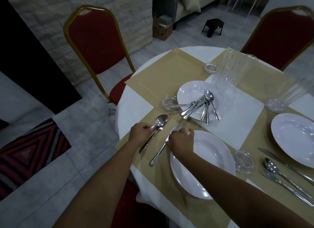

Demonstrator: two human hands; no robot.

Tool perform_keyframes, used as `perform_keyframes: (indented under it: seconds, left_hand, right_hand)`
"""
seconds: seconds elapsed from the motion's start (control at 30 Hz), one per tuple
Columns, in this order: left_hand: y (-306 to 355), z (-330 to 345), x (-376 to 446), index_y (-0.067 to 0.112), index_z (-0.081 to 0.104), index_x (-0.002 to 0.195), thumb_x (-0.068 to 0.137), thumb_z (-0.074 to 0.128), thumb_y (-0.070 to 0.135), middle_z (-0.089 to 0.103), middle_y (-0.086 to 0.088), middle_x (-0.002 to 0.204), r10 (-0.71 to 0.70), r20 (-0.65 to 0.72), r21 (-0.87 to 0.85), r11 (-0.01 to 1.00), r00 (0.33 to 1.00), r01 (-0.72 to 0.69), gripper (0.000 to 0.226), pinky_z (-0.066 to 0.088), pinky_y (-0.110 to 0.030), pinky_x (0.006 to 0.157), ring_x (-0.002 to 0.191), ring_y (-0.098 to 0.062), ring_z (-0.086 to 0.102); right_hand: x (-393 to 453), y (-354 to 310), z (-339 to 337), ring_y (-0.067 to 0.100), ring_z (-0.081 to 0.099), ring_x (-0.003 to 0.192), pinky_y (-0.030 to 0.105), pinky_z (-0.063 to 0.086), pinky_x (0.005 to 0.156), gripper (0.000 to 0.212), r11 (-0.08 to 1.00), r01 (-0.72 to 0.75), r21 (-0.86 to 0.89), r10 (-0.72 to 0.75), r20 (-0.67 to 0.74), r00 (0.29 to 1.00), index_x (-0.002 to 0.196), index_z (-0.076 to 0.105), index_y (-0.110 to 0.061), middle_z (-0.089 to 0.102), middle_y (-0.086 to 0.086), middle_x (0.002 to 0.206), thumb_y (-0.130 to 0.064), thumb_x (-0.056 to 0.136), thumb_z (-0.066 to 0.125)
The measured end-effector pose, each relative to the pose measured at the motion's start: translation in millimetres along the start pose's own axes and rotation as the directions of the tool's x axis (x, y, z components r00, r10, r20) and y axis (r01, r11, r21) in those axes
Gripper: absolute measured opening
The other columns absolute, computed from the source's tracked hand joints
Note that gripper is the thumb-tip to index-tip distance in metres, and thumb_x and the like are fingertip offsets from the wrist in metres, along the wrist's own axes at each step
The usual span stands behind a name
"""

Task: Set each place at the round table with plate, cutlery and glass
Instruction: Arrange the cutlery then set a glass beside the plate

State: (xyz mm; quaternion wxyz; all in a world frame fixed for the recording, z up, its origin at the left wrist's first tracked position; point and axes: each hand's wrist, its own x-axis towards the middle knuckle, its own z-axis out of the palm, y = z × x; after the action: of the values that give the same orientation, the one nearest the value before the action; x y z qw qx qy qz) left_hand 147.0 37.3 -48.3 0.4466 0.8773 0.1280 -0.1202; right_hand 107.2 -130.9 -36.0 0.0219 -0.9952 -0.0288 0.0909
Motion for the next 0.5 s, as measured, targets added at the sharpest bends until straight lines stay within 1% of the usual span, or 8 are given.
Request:
perform_keyframes:
  seconds: [0.07, 0.17, 0.27, 0.37, 0.5]
  left_hand:
    - [-3, -6, 3, 0.01, 0.071, 0.11, 0.091, 0.061, 0.016, 0.07, -0.003, 0.106, -0.021, -0.037, 0.006, 1.0, 0.999, 0.021, 0.022, 0.046, -0.024, 0.08, 0.09, -0.012, 0.058]
    - [-9, -13, 5, 0.009, 0.071, 0.11, 0.092, 0.059, 0.015, 0.07, -0.005, 0.111, -0.046, -0.09, 0.041, 0.998, 0.995, 0.05, 0.023, 0.044, -0.021, 0.08, 0.094, -0.014, 0.06]
    - [-13, -15, 4, 0.011, 0.071, 0.112, 0.093, 0.058, 0.017, 0.07, -0.004, 0.114, -0.03, -0.073, 0.083, 0.996, 0.997, 0.036, 0.024, 0.043, -0.02, 0.079, 0.104, -0.018, 0.063]
    - [-13, -12, 5, 0.013, 0.071, 0.111, 0.092, 0.059, 0.018, 0.07, -0.003, 0.113, -0.014, -0.062, 0.125, 0.992, 0.998, 0.022, 0.023, 0.043, -0.02, 0.077, 0.102, -0.017, 0.063]
    - [-14, -6, 3, 0.017, 0.07, 0.11, 0.091, 0.059, 0.014, 0.07, -0.001, 0.111, 0.032, -0.042, 0.18, 0.983, 0.999, -0.024, 0.022, 0.047, -0.023, 0.079, 0.099, -0.015, 0.064]
  right_hand:
    - [1, -2, 0, 0.02, 0.049, 0.12, 0.047, 0.015, 0.113, 0.032, 1.0, -0.008, -0.006, 0.008, -0.008, 1.0, 0.108, 0.071, -0.021, 0.066, 0.001, 0.116, -0.04, 0.093, 0.052]
    - [3, -6, 2, 0.022, 0.049, 0.122, 0.049, 0.017, 0.112, 0.031, 1.0, -0.007, -0.021, 0.006, -0.007, 1.0, 0.108, 0.071, -0.021, 0.066, 0.001, 0.12, -0.04, 0.092, 0.052]
    - [5, -8, 3, 0.021, 0.048, 0.124, 0.05, 0.017, 0.113, 0.032, 1.0, -0.012, -0.017, 0.012, 0.0, 1.0, 0.111, 0.07, -0.021, 0.065, 0.0, 0.123, -0.042, 0.093, 0.052]
    - [4, -8, 3, 0.021, 0.05, 0.123, 0.051, 0.017, 0.113, 0.033, 0.999, -0.027, -0.021, 0.027, -0.015, 1.0, 0.109, 0.071, -0.022, 0.066, -0.001, 0.121, -0.044, 0.092, 0.052]
    - [3, -8, 5, 0.019, 0.052, 0.119, 0.051, 0.016, 0.111, 0.032, 0.999, -0.043, -0.018, 0.043, -0.036, 0.998, 0.104, 0.072, -0.023, 0.067, -0.002, 0.118, -0.045, 0.091, 0.052]
